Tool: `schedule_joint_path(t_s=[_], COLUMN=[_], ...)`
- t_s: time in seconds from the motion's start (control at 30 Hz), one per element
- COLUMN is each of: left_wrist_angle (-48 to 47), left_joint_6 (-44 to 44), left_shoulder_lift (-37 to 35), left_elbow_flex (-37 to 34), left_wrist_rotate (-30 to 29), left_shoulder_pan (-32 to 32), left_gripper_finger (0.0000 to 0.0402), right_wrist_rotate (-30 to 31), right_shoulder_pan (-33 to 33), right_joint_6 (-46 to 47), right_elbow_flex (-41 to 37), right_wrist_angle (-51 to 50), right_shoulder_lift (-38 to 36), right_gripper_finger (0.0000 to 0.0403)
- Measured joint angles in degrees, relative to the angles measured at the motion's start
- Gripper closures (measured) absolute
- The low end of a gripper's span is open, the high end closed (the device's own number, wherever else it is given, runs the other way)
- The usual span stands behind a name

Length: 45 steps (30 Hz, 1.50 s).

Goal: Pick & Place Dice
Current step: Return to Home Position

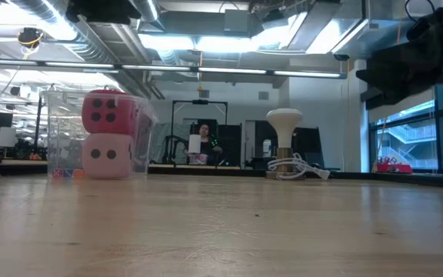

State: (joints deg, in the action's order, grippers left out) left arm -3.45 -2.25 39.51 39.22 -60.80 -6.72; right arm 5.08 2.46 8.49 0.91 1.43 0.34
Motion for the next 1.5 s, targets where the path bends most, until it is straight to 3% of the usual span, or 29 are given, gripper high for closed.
schedule_joint_path(t_s=[0.13, 0.27, 0.47, 0.6, 0.87, 1.03, 1.5], left_wrist_angle=[1.95, 12.36, 33.53, 41.25, 31.04, 19.85, 16.04], left_joint_6=[-5.5, -10.3, -7.52, -4.98, -0.21, -5.59, -7.01], left_shoulder_lift=[-5.51, -12.28, -18.25, -23.09, -32.79, -39.48, -39.44], left_elbow_flex=[-5.72, -16.62, -32.19, -38.23, -38.38, -38.44, -38.53], left_wrist_rotate=[8.17, 13.54, 18.27, 21.99, 24.69, 24.53, 24.38], left_shoulder_pan=[0.0, -0.02, -0.02, -0.03, -0.02, -0.02, 2.34], left_gripper_finger=[0.0226, 0.0226, 0.0226, 0.0226, 0.0226, 0.0226, 0.0226], right_wrist_rotate=[0.0, 0.0, 0.0, 0.0, 0.0, 0.0, 0.0], right_shoulder_pan=[0.0, 0.0, 0.0, 0.0, 0.0, 0.0, -0.02], right_joint_6=[-0.02, -0.02, -0.02, -0.04, -0.04, -0.04, -0.04], right_elbow_flex=[0.02, 0.02, 0.07, 0.07, 0.07, 0.07, 0.07], right_wrist_angle=[0.0, 0.0, 0.0, -0.04, 0.0, 0.0, 0.0], right_shoulder_lift=[0.0, 0.0, 0.0, 0.02, 0.02, 0.0, 0.02], right_gripper_finger=[0.0142, 0.0142, 0.0142, 0.0142, 0.0142, 0.0142, 0.0142])
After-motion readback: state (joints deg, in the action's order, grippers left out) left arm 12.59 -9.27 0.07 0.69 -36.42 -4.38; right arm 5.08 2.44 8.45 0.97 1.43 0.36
